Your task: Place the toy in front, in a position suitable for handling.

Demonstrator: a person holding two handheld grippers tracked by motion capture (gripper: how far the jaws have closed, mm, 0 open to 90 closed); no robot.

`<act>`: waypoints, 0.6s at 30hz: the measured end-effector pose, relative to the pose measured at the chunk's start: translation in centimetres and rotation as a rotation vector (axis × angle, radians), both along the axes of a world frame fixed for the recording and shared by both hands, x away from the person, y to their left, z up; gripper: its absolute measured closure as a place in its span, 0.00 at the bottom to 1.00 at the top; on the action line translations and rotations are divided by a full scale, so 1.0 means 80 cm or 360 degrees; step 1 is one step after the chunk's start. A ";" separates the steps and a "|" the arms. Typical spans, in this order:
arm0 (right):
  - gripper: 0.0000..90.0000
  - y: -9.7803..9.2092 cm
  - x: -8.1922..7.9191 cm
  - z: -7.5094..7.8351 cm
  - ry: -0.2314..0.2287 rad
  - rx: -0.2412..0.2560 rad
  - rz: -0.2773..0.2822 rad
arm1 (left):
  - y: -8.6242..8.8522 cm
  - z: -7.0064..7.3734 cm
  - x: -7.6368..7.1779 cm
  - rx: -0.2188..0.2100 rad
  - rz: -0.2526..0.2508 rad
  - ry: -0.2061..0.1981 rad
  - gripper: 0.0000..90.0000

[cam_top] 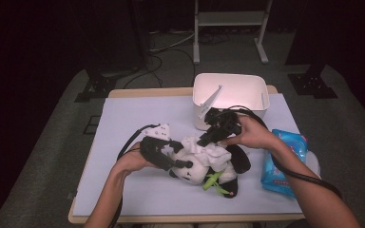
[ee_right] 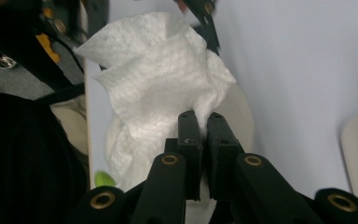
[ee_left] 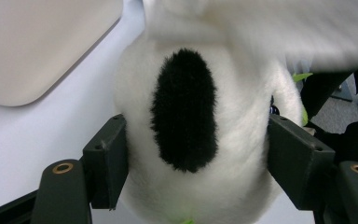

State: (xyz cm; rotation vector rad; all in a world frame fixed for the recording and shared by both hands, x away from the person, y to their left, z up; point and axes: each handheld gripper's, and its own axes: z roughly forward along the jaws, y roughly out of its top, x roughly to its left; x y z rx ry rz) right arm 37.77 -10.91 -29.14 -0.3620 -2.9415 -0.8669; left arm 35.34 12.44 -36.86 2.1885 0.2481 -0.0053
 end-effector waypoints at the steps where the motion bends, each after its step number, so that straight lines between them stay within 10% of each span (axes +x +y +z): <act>1: 0.95 -0.007 0.000 -0.002 0.0001 -0.0011 -0.0019 | 0.000 0.000 0.000 0.0003 -0.0002 0.0000 0.31; 18: 0.95 -0.120 -0.013 -0.022 0.0051 0.0011 -0.0268 | 0.008 -0.008 0.004 0.0024 0.0040 0.0087 0.24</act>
